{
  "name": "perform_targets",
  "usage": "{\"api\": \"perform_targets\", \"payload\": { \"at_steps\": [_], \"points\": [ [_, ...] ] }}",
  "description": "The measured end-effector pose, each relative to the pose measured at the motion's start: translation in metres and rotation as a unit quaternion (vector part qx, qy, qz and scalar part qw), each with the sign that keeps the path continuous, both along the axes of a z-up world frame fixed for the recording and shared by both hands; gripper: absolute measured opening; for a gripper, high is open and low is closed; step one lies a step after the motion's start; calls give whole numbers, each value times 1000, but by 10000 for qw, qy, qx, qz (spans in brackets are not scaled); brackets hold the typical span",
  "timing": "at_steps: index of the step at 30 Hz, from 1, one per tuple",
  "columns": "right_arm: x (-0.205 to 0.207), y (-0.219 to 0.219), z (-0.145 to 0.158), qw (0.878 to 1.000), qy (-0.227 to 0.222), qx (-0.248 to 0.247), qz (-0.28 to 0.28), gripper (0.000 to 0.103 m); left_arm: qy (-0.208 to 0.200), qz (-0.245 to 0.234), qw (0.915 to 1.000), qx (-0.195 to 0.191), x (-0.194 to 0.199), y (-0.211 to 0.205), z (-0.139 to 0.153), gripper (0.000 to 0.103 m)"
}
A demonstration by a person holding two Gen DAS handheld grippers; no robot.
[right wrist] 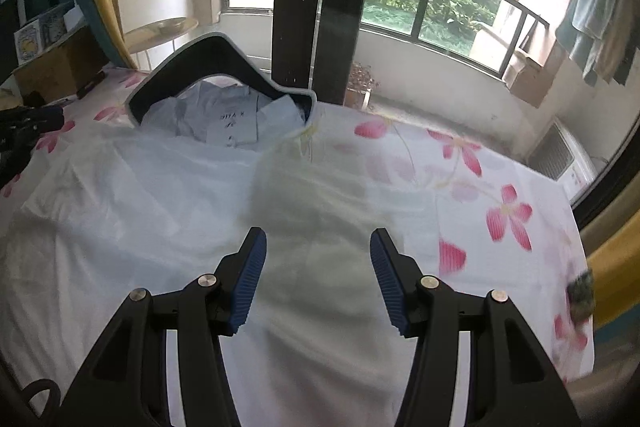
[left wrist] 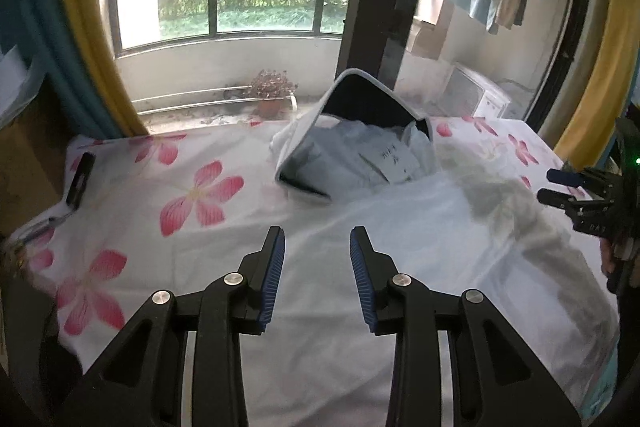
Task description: Fold large clothes
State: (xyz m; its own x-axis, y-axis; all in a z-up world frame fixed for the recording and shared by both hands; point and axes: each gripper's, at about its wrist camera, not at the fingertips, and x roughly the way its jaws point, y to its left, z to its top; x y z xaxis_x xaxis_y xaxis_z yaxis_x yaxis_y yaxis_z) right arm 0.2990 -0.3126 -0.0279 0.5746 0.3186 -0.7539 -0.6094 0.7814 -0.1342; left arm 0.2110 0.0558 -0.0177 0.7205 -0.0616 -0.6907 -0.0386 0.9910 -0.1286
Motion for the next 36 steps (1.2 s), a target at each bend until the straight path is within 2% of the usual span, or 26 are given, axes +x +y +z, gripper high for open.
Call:
{"api": "perform_targets", "payload": {
  "at_steps": [5,11,23,24,25,27,29,36],
  "points": [
    [31,31,-2,9996,-86,-110,261,54,7,-99,9999,135,34,0,-2,36],
    [70,75,-13,9976,-99,-301,620,54,171,-42,9997,156,73,6,-19,36],
    [108,146,-23,9894,-472,-45,1376,53,539,225,9983,51,97,30,-51,36],
    [110,150,-24,9886,-529,-18,1412,46,553,242,9982,42,98,32,-52,36],
    [112,152,-25,9881,-544,-34,1436,27,560,257,9981,35,98,34,-53,37],
    [120,156,-32,9884,-524,-192,1415,9,560,288,9980,46,99,36,-53,36],
    [120,150,-33,9884,-546,-230,1401,5,552,302,9980,34,100,38,-52,36],
    [95,104,-15,9878,-977,-648,1024,3,449,403,9981,98,106,37,-43,37]
  ]
}}
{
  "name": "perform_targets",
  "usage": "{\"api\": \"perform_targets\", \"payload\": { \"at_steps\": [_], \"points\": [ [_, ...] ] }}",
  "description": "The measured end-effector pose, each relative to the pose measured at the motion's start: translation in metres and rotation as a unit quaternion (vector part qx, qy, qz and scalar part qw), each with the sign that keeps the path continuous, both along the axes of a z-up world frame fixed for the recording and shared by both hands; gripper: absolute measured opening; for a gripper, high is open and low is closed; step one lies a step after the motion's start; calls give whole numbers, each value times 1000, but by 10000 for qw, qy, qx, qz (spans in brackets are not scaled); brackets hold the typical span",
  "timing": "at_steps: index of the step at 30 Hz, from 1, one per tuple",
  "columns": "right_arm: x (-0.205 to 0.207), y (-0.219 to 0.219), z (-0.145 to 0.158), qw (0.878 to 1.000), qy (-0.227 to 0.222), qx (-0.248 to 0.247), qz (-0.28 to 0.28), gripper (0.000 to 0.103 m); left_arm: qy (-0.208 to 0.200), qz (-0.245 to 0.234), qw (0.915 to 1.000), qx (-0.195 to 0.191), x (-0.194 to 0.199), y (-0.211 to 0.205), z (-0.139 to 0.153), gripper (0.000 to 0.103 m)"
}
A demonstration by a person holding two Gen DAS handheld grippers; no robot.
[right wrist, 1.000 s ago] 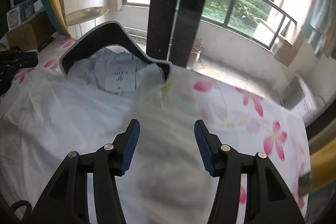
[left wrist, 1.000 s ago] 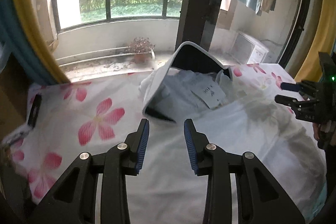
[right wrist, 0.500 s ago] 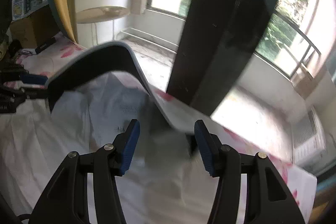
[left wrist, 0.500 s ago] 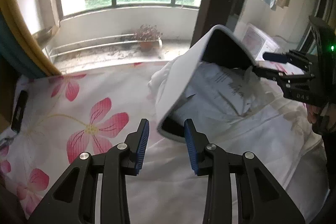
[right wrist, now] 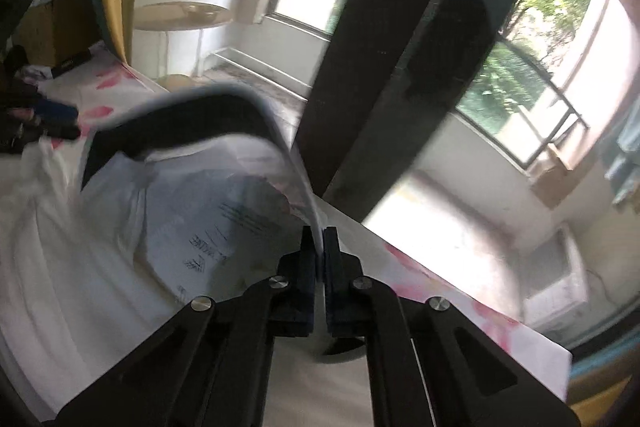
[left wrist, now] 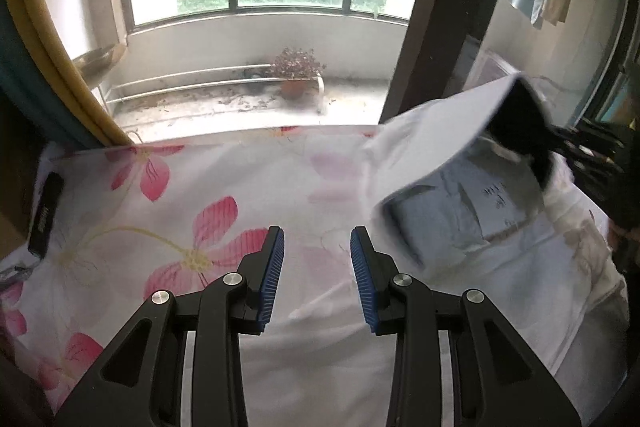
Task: Fold large clothes
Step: 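Lift and lay the collar down, then open the right gripper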
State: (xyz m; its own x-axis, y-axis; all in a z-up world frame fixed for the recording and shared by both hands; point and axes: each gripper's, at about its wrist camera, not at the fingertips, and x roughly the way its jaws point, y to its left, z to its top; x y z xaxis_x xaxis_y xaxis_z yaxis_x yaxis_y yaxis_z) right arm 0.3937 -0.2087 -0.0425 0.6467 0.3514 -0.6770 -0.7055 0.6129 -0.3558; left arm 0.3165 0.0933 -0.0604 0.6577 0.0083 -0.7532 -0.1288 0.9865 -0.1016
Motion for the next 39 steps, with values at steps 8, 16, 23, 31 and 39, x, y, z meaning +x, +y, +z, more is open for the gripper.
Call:
{"api": "perform_targets", "payload": {
  "at_steps": [8,16,23,31,39],
  "points": [
    [-18,-20,-9,9997,120,67,204,3,-391,-317,9987,63,-6,-27,33,37],
    [-29,-12,-32,9965,420,-197,695,10,-526,-423,9977,26,19,-44,44,37],
    [-12,-29,-37,9899,1225,58,706,60,-146,-498,9986,127,54,-49,6,43],
    [10,-66,-8,9805,1819,622,400,65,281,-767,9965,172,56,-47,-21,43],
    [52,-66,-17,9680,2306,985,-29,71,470,-1066,9931,-120,48,-38,-33,56]
  ]
}}
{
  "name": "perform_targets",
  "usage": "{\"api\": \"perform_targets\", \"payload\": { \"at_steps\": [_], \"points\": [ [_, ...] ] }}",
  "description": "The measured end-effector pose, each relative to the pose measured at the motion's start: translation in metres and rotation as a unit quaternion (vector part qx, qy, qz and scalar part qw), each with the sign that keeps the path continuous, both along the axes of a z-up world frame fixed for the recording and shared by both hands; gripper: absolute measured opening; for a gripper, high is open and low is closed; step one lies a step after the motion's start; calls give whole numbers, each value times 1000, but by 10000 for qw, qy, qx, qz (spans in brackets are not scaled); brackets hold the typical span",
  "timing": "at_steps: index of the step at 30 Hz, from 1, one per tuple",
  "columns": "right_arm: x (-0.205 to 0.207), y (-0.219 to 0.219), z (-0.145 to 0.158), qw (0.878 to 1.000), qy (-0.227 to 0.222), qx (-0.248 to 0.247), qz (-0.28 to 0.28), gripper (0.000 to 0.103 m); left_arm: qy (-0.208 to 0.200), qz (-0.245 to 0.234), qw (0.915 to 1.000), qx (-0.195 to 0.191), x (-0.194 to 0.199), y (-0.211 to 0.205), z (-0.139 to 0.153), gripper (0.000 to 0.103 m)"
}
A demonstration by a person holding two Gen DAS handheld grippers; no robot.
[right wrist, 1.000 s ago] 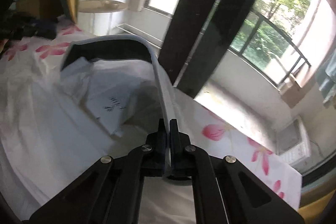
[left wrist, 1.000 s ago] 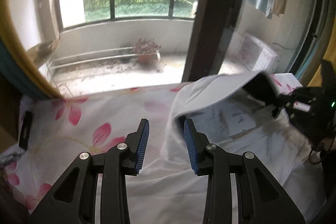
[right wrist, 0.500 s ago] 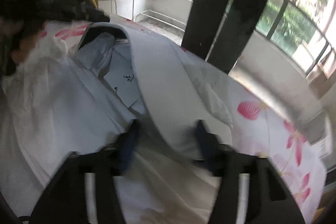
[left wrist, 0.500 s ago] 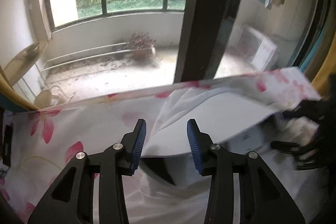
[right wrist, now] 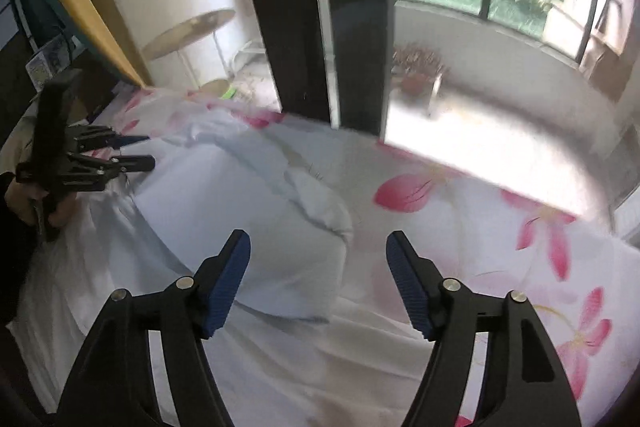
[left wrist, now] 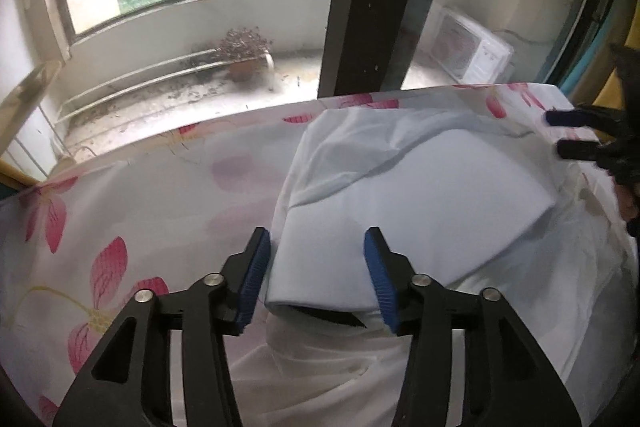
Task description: Fold large clothes
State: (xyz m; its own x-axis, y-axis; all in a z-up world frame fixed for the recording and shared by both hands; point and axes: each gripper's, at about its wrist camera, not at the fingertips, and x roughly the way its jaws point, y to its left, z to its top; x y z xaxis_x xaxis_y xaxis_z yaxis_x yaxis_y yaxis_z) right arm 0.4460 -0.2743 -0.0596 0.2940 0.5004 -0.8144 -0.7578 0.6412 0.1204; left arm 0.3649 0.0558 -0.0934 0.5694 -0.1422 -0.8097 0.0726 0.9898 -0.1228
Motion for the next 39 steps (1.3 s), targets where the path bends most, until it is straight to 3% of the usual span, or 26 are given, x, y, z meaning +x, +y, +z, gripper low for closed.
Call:
{"api": "perform_targets", "payload": {
  "at_steps": [3,6,7,9,11,13,15,18,25,31,39],
  "points": [
    [18,9,-24,9983,574,99,81,71,55,-220,9994,-256,-3,2,-2,60],
    [18,11,-29,9957,768,449,253,68,19,-347,9990,-269,-5,2,-4,63],
    [16,15,-30,9962,706,422,298,52,17,-349,9989,-299,-5,2,-4,63],
    [6,21,-32,9968,590,272,476,32,24,-355,9989,-300,-5,0,-5,63],
    [-3,28,-30,9971,423,163,610,23,30,-403,9989,-242,-4,-3,-5,63],
    [-9,30,-21,9988,-162,-11,467,13,-2,-465,9989,-117,-3,-7,-4,59],
    [-12,32,-16,9968,-665,-227,382,11,-158,-348,9993,9,-5,-6,0,28],
    [-18,34,-5,9870,-1498,-508,270,10,-477,-198,9987,-2,-10,-1,12,16],
    [-48,37,-9,9649,-2406,-929,488,11,-1141,-314,9914,566,-34,-21,33,15],
    [-55,25,-9,9688,-2318,-824,292,25,-1283,-184,9877,880,-50,-27,31,15],
    [-73,5,-2,9753,-2149,-406,321,25,-1722,-288,9820,717,-76,-26,45,15]
  ]
}}
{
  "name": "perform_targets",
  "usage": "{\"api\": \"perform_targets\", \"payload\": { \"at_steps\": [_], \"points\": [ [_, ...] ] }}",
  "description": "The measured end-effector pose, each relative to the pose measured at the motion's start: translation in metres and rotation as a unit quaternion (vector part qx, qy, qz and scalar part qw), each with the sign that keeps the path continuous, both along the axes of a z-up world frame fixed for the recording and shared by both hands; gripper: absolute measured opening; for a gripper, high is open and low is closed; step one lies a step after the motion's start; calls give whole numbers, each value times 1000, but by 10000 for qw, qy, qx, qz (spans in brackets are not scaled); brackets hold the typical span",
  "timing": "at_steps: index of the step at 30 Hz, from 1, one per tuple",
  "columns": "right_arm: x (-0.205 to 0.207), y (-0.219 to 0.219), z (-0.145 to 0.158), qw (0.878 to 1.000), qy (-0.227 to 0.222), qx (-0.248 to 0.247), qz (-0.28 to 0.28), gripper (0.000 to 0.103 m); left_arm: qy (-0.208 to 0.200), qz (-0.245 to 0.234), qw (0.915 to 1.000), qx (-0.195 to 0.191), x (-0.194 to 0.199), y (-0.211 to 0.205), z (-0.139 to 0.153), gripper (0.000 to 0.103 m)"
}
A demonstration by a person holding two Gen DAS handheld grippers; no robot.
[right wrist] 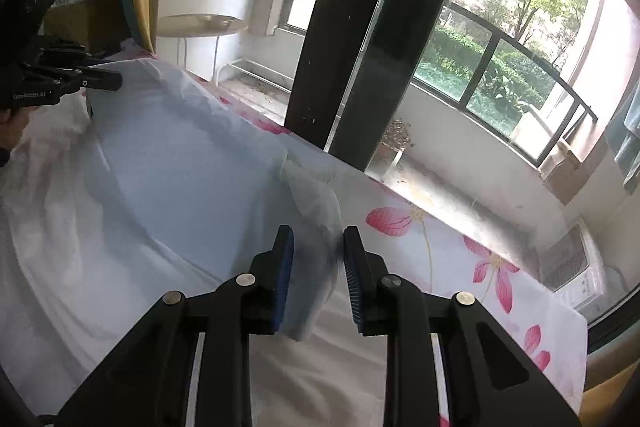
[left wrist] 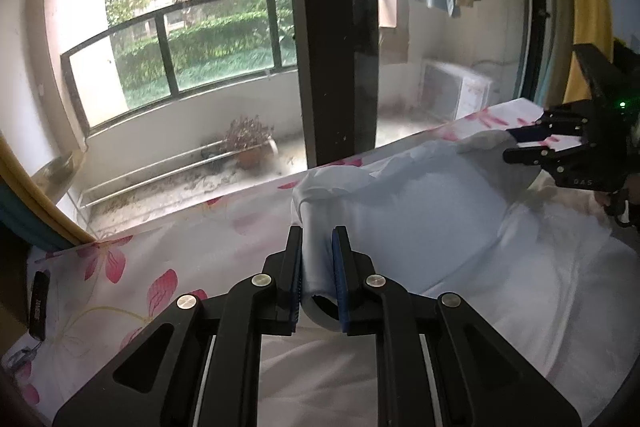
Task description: Fold large clothes
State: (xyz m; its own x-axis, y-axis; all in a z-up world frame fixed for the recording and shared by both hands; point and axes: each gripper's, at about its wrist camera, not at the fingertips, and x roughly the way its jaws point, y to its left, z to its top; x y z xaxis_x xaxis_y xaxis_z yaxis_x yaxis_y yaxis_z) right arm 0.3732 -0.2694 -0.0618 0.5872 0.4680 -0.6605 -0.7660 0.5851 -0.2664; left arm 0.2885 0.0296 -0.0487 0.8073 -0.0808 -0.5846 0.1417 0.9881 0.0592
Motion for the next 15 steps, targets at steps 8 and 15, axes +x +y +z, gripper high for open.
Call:
{"api": "perform_targets", "payload": {
  "at_steps": [8,15],
  "points": [
    [-16,-8,0,9999,73,143,8,14,-201,-158,9997,-68,-18,-3,2,15],
    [-36,-18,0,10000,-25,81,38,14,-321,-322,9989,-112,-42,-6,4,15]
  ]
}}
